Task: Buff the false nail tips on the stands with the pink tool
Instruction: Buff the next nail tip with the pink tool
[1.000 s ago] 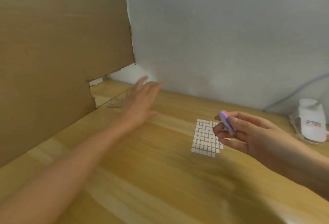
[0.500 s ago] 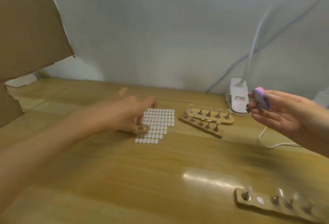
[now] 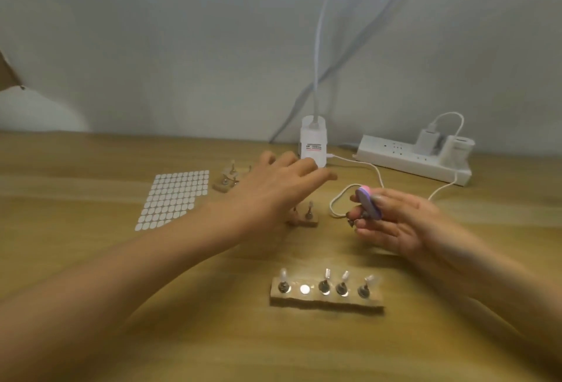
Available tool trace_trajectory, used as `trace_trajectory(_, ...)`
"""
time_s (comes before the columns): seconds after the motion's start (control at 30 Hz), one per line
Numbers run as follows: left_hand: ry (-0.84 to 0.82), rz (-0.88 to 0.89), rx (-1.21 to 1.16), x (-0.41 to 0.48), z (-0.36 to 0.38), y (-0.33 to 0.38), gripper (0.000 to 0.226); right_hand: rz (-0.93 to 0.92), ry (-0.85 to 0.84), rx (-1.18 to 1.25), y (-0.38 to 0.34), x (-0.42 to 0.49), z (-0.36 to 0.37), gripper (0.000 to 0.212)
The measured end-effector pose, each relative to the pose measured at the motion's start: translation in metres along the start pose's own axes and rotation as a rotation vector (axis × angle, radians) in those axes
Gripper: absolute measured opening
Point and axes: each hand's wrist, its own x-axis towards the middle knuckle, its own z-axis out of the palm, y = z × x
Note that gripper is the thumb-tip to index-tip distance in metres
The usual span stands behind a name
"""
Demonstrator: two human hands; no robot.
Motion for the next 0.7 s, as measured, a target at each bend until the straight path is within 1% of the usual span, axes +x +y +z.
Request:
trace_trajectory(0.03, 0.065, 0.003, -0.018, -0.003, 0.001, 0.001, 0.077, -0.026, -0.021, -0.012, 0.000, -0.001, 0.001, 0.026)
trace_trajectory(0.07, 0.141, 0.006, -0.100, -0.006, 0.001, 0.003, 0.074, -0.056, -0.046, -0.026, -0.001, -0.002, 0.003, 0.027)
trace_trajectory(0.1, 0.208, -0.005, -0.278, -0.009, 0.001, 0.007, 0.067, -0.090, -0.074, -0.052, -0.002, -0.001, 0.005, 0.027)
trace_trajectory(0.13, 0.237, -0.039, -0.543, -0.012, 0.001, 0.011, 0.057, -0.125, -0.103, -0.088, -0.003, 0.001, 0.008, 0.025)
trace_trajectory(0.17, 0.206, -0.094, -0.846, -0.014, 0.000, 0.015, 0.047, -0.161, -0.130, -0.132, -0.004, 0.001, 0.011, 0.022)
trace_trajectory(0.2, 0.141, -0.156, -1.129, -0.016, -0.002, 0.020, 0.038, -0.193, -0.155, -0.176, -0.004, 0.002, 0.013, 0.020)
trace_trajectory(0.23, 0.087, -0.218, -1.346, -0.019, -0.001, 0.025, 0.033, -0.220, -0.176, -0.213, -0.004, 0.002, 0.013, 0.021)
trace_trajectory(0.27, 0.054, -0.279, -1.496, -0.022, 0.000, 0.028, 0.031, -0.238, -0.198, -0.244, -0.004, 0.002, 0.013, 0.023)
trace_trajectory(0.33, 0.007, -0.381, -1.685, -0.027, 0.004, 0.031, 0.032, -0.262, -0.257, -0.304, -0.002, 0.000, 0.012, 0.024)
trace_trajectory(0.4, -0.025, -0.445, -1.766, -0.031, 0.008, 0.035, 0.031, -0.278, -0.295, -0.374, -0.001, 0.000, 0.011, 0.023)
trace_trajectory(0.43, -0.004, -0.463, -1.763, -0.033, 0.010, 0.037, 0.030, -0.283, -0.302, -0.416, -0.002, -0.001, 0.011, 0.023)
trace_trajectory(0.53, 0.174, -0.478, -1.671, -0.038, 0.013, 0.041, 0.034, -0.292, -0.266, -0.536, -0.003, 0.001, 0.015, 0.025)
trace_trajectory(0.6, 0.237, -0.472, -1.679, -0.040, 0.013, 0.042, 0.038, -0.327, -0.168, -0.581, -0.001, 0.004, 0.019, 0.026)
trace_trajectory(0.7, 0.254, -0.483, -1.668, -0.043, 0.012, 0.044, 0.028, -0.417, 0.025, -0.531, 0.007, 0.006, 0.020, 0.030)
